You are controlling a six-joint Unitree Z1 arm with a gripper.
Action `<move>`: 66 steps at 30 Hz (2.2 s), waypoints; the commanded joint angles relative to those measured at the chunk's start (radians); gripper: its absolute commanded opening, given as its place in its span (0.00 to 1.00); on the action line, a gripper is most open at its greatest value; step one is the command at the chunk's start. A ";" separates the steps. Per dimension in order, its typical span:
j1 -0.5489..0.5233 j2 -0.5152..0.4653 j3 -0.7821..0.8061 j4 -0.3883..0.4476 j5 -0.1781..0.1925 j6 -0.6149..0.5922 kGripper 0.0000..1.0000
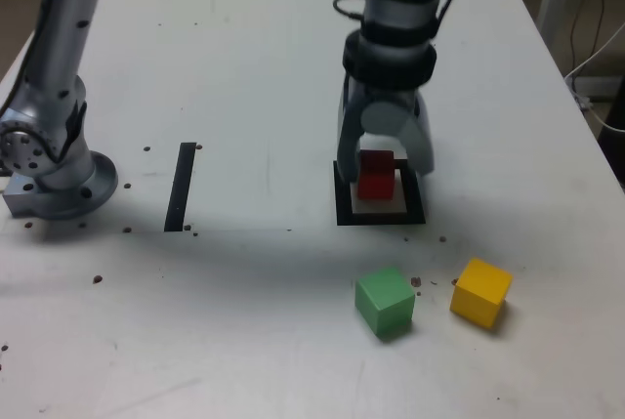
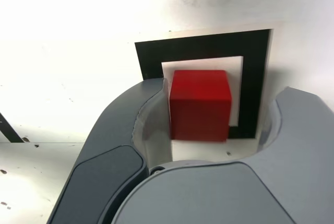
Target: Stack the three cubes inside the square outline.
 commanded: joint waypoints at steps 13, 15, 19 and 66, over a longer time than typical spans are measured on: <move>-0.147 0.000 -0.334 0.263 0.122 0.007 1.00; -0.166 0.040 -0.395 0.282 0.109 0.028 1.00; -0.198 0.098 -0.472 0.299 0.085 0.065 1.00; -0.337 0.405 -0.664 0.280 -0.056 0.206 0.28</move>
